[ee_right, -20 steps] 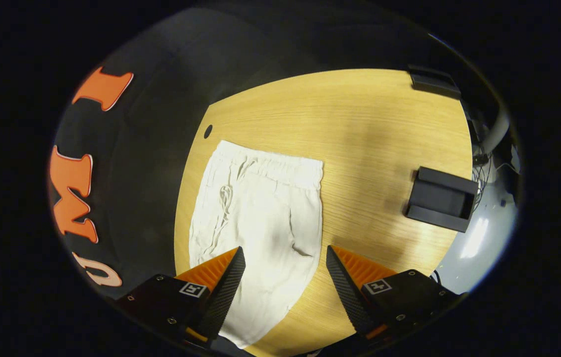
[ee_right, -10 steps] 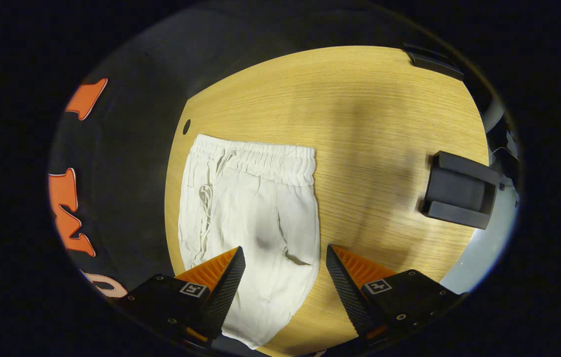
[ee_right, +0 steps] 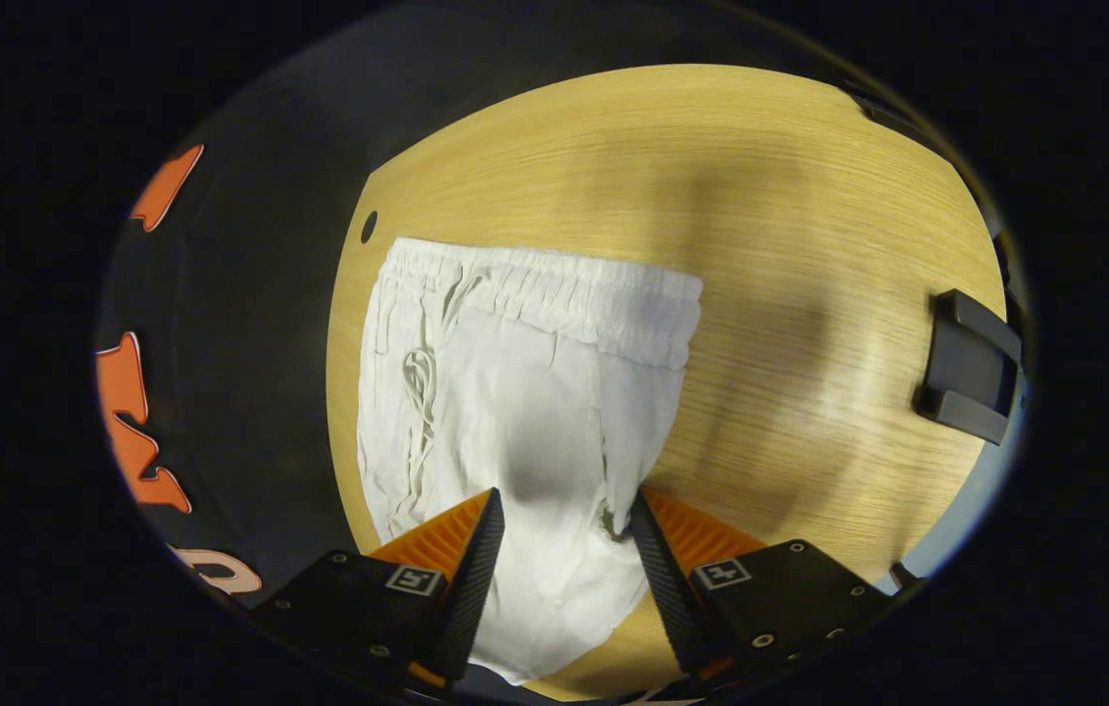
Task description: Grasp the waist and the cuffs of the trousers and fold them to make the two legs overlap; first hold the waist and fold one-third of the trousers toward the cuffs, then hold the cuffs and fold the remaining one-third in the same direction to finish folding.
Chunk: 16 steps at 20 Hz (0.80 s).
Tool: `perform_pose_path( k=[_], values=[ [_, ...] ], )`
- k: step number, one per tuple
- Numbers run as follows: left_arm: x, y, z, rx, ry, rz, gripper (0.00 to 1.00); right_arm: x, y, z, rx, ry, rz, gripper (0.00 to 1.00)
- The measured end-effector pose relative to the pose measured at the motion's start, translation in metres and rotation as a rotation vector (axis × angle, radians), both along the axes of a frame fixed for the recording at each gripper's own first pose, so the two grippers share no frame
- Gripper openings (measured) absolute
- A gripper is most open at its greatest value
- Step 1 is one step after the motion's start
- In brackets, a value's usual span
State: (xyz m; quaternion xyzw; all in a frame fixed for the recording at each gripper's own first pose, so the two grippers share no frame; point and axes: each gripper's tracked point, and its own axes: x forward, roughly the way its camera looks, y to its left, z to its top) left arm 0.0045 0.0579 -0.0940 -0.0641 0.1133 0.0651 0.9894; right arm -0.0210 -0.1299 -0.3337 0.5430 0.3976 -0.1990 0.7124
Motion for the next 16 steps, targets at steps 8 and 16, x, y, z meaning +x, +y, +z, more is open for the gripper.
perform_pose_path(
  k=[8,16],
  values=[
    [-0.007,0.017,-0.064,-0.245,0.146,0.033,1.00,-0.001,-0.001,-0.013,0.005,0.037,-0.007,0.04],
    [-0.041,0.039,-0.197,-0.779,0.440,0.234,1.00,-0.001,-0.001,-0.013,0.029,0.039,-0.005,0.02]
  ],
)
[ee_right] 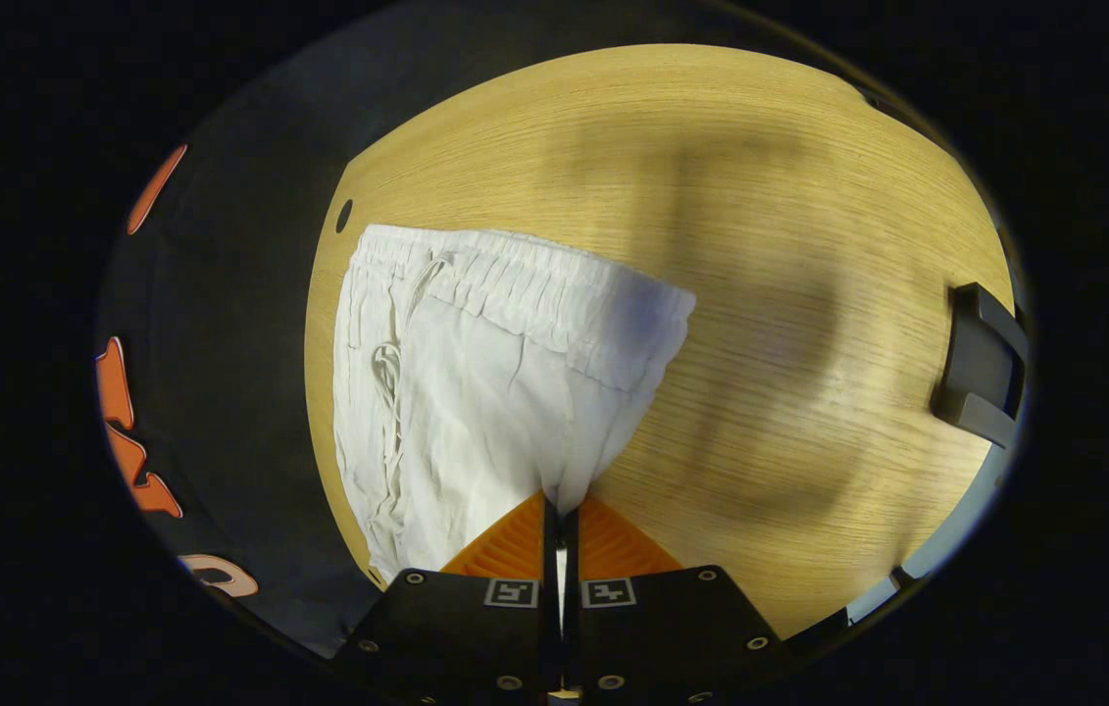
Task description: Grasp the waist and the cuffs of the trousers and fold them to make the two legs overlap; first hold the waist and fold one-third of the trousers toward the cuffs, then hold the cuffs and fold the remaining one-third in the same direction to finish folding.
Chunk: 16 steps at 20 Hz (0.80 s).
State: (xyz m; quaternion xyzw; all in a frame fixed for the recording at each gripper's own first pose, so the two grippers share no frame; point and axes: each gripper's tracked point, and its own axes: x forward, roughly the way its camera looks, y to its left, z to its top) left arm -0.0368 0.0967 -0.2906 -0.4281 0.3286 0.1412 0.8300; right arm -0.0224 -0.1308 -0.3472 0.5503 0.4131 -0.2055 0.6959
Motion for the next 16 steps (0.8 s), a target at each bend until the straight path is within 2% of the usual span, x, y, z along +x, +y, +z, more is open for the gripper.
perform_pose_path(
  k=[3,8,16],
  values=[
    [-0.012,-0.005,-0.037,-0.093,0.115,0.055,1.00,0.001,0.000,0.000,0.009,0.001,0.000,0.02],
    [-0.040,0.001,-0.059,-0.197,0.244,0.154,1.00,-0.001,0.000,0.000,0.017,0.002,-0.002,0.02],
    [-0.037,-0.002,-0.061,-0.247,0.259,0.179,1.00,0.000,0.000,0.000,0.030,0.007,-0.012,0.02]
  ],
)
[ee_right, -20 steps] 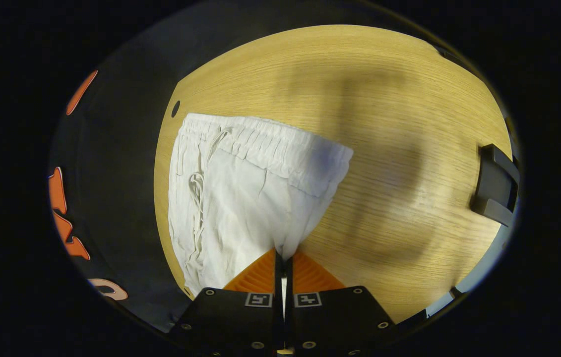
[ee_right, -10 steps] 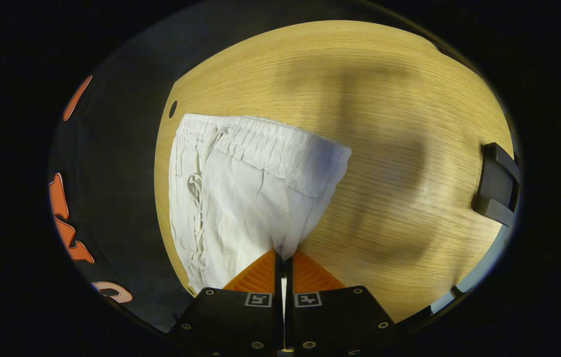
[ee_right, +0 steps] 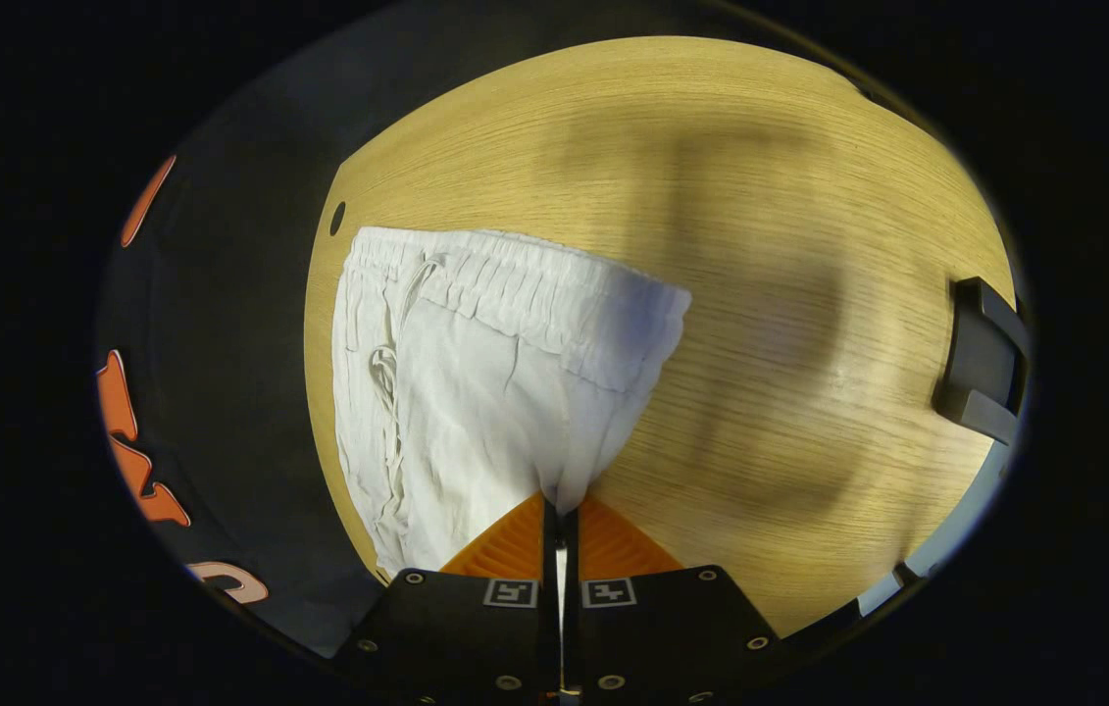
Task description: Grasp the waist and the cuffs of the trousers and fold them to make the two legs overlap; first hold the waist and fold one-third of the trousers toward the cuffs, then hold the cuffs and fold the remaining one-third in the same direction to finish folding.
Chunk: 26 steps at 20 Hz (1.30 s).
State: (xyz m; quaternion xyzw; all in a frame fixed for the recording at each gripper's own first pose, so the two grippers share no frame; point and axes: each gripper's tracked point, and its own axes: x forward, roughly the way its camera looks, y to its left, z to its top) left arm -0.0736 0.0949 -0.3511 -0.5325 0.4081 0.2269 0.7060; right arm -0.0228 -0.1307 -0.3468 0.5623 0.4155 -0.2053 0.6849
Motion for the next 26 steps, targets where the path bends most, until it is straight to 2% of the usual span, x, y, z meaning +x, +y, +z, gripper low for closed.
perform_pose_path(
  k=[4,5,6,8,10,12,17,21,26],
  values=[
    [0.002,-0.002,-0.002,0.003,-0.011,-0.024,1.00,0.000,0.000,0.000,0.004,-0.003,-0.001,0.02],
    [0.001,-0.003,-0.001,-0.006,0.003,-0.030,0.95,0.000,0.000,0.000,0.005,-0.004,0.000,0.02],
    [0.003,-0.003,-0.007,-0.009,0.019,-0.022,0.95,0.000,0.000,0.000,0.008,-0.004,0.002,0.02],
    [0.006,-0.001,-0.011,-0.023,0.023,-0.012,0.64,0.000,0.000,0.000,0.013,-0.004,0.002,0.02],
    [0.007,-0.007,-0.018,-0.050,0.040,-0.007,0.44,-0.001,0.000,0.000,0.008,-0.002,0.004,0.02],
    [0.006,-0.006,-0.029,-0.052,0.065,0.035,0.05,0.000,0.000,0.001,0.000,-0.002,0.004,0.02],
    [0.001,0.001,0.003,-0.012,0.019,-0.019,0.05,0.000,-0.003,0.020,-0.039,-0.044,0.031,0.01],
    [0.022,-0.002,0.041,-0.014,-0.060,-0.051,0.05,0.013,0.002,0.051,-0.061,-0.112,0.063,0.01],
    [0.069,-0.019,0.078,0.014,-0.146,-0.100,0.05,0.043,0.010,0.092,-0.083,-0.204,0.104,0.01]
  ],
)
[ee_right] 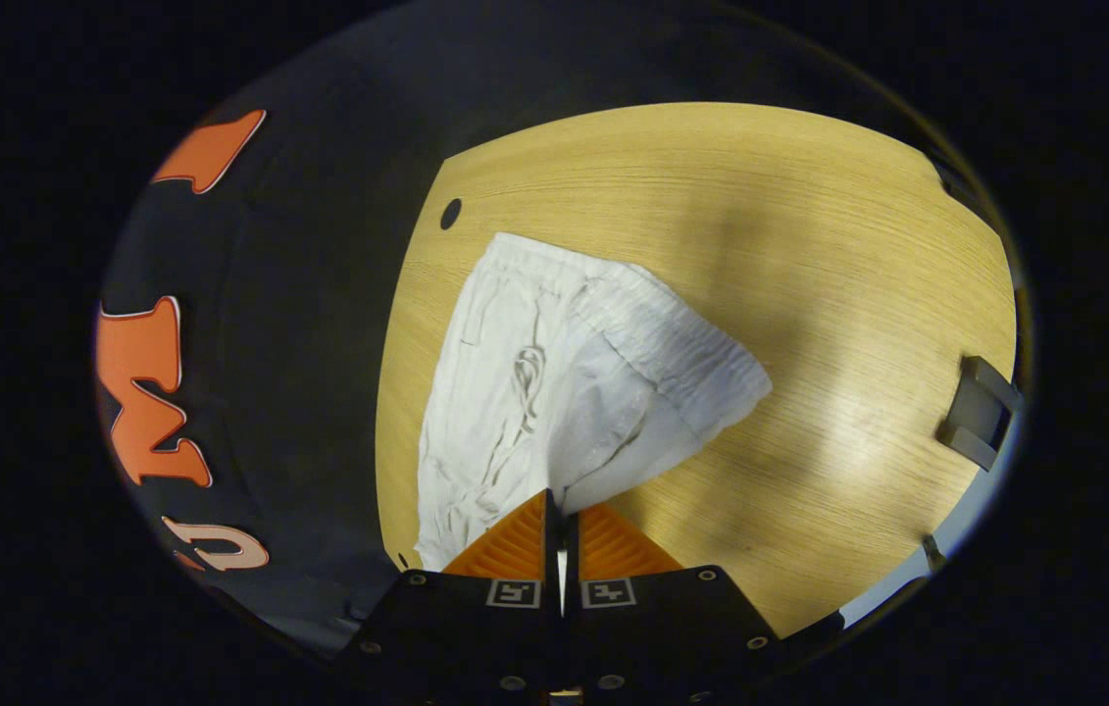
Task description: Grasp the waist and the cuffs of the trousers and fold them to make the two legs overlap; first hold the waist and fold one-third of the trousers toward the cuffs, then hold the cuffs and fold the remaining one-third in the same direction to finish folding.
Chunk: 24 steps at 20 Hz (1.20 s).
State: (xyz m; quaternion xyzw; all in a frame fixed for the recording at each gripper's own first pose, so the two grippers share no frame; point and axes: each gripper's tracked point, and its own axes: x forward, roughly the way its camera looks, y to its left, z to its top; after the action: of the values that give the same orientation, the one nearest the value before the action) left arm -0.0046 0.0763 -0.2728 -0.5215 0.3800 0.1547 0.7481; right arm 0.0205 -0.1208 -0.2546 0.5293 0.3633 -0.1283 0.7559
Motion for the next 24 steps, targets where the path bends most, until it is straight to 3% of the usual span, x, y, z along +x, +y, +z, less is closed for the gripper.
perform_pose_path(
  k=[9,14,24],
  values=[
    [0.084,-0.002,0.036,0.023,-0.077,-0.028,0.05,0.068,0.001,0.047,-0.008,-0.089,0.017,0.01],
    [0.138,-0.012,0.033,0.057,-0.086,-0.070,0.05,0.119,0.007,0.060,-0.024,-0.105,0.034,0.01],
    [0.249,-0.024,0.016,0.124,-0.111,-0.162,0.05,0.207,0.019,0.048,-0.061,-0.089,0.056,0.01]
  ],
)
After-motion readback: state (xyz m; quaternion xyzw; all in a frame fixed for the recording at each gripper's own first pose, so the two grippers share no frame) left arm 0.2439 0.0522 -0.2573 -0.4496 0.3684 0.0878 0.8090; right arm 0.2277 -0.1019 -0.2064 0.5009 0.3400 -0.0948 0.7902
